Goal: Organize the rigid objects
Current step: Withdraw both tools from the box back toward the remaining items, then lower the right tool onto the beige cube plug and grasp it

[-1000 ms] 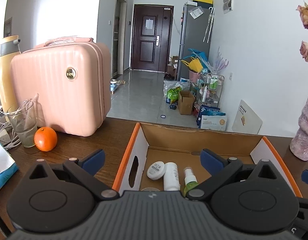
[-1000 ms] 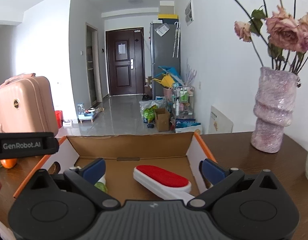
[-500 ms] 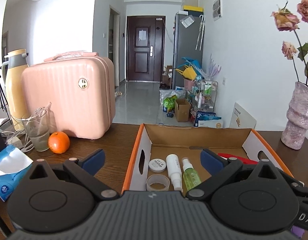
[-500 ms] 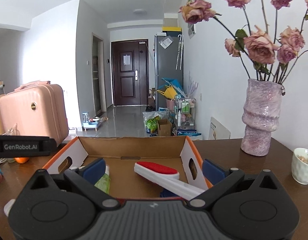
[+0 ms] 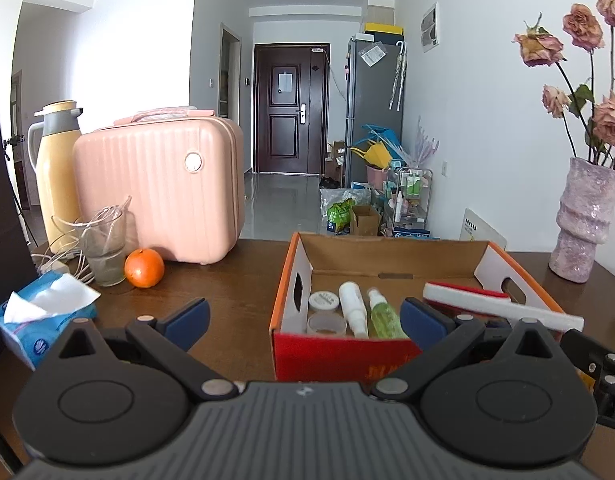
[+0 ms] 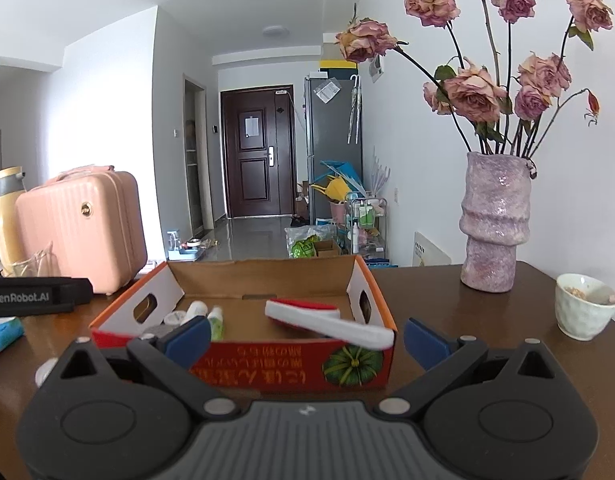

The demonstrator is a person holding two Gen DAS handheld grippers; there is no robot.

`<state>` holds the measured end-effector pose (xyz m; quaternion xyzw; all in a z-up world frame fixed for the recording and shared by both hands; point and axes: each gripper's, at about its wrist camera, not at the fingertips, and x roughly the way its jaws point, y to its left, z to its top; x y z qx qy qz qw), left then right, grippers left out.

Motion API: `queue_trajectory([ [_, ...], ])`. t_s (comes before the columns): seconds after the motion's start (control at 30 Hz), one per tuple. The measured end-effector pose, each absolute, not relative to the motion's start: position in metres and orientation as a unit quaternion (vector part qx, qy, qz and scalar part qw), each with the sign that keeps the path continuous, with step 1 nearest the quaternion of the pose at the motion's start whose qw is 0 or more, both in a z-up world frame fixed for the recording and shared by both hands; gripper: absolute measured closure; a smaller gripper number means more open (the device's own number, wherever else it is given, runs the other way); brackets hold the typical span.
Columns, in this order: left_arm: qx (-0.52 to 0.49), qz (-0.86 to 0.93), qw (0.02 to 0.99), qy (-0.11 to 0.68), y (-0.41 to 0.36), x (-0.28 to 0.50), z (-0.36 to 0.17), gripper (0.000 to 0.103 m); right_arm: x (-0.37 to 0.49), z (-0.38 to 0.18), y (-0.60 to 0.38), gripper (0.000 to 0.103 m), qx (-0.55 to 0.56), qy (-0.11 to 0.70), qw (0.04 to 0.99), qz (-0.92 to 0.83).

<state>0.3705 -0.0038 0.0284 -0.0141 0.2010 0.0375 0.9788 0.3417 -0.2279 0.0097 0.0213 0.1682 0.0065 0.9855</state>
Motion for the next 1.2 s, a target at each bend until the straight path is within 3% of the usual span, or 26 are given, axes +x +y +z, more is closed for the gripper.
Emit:
queue_trajectory([
  [0.67,-0.001,0.017,0.972,0.233,-0.019,0.313,-0.001,0.000,0.291,-0.018,-0.246,0.000,0.016,0.200,0.980,0.018],
  [1.2,-0.015,0.024,0.967,0.252,-0.011,0.322,-0.006,0.000,0.321,-0.038,-0.294,0.000,0.021,0.246,0.969,-0.029],
])
